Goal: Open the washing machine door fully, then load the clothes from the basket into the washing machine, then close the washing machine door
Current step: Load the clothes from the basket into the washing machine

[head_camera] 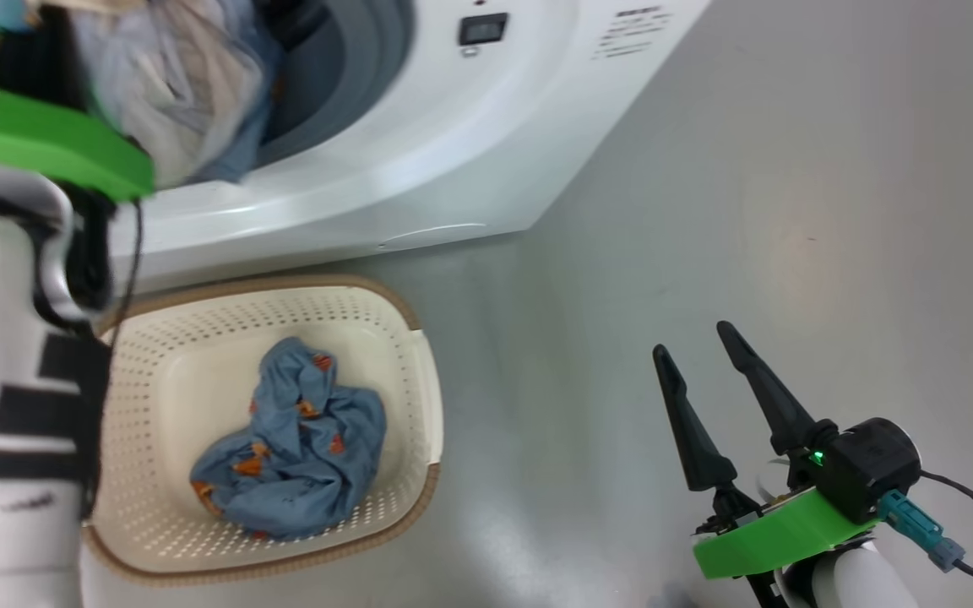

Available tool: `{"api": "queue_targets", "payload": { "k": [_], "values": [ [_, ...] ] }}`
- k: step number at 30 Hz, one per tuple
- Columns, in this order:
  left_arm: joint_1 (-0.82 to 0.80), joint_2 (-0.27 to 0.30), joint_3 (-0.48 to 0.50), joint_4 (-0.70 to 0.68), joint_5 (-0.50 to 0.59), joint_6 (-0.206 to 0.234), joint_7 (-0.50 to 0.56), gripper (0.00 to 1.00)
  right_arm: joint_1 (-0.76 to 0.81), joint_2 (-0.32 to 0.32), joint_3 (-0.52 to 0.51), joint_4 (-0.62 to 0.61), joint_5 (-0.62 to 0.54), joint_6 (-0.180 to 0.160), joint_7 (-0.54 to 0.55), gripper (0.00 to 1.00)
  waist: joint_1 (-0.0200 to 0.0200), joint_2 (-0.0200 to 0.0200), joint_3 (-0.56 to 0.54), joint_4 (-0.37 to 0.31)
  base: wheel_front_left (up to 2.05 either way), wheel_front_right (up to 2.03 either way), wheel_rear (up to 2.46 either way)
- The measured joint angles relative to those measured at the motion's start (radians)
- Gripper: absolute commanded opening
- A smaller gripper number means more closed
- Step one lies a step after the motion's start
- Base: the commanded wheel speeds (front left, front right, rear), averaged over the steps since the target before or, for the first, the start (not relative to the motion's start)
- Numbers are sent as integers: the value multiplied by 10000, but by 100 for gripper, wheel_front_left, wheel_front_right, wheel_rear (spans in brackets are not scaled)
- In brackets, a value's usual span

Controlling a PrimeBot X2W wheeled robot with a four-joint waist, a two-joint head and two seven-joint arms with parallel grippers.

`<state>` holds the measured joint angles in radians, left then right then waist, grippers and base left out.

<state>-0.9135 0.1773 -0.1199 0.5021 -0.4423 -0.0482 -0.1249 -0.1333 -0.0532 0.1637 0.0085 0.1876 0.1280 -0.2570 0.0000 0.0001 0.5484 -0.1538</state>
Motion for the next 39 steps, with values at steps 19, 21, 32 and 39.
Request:
{"api": "queue_targets", "payload": {
  "k": [19,21,32,39],
  "values": [
    [-3431,1501,4,4748,738,-196,-1057,0,44,35,905,71,107,0,0,100,0,0,522,-1464,0,0,0],
    [-3706,1747,65,5032,765,-190,-1145,0,45,42,963,63,165,0,0,100,0,0,593,-1627,0,0,0],
    [-4367,2215,575,4443,1404,667,-1315,0,47,63,1158,10,533,0,0,100,0,0,1076,-2147,0,0,0],
    [-4270,2148,236,5453,1732,686,-1292,31,47,65,1160,52,533,0,0,100,0,0,957,-2118,0,0,0]
  ]
}}
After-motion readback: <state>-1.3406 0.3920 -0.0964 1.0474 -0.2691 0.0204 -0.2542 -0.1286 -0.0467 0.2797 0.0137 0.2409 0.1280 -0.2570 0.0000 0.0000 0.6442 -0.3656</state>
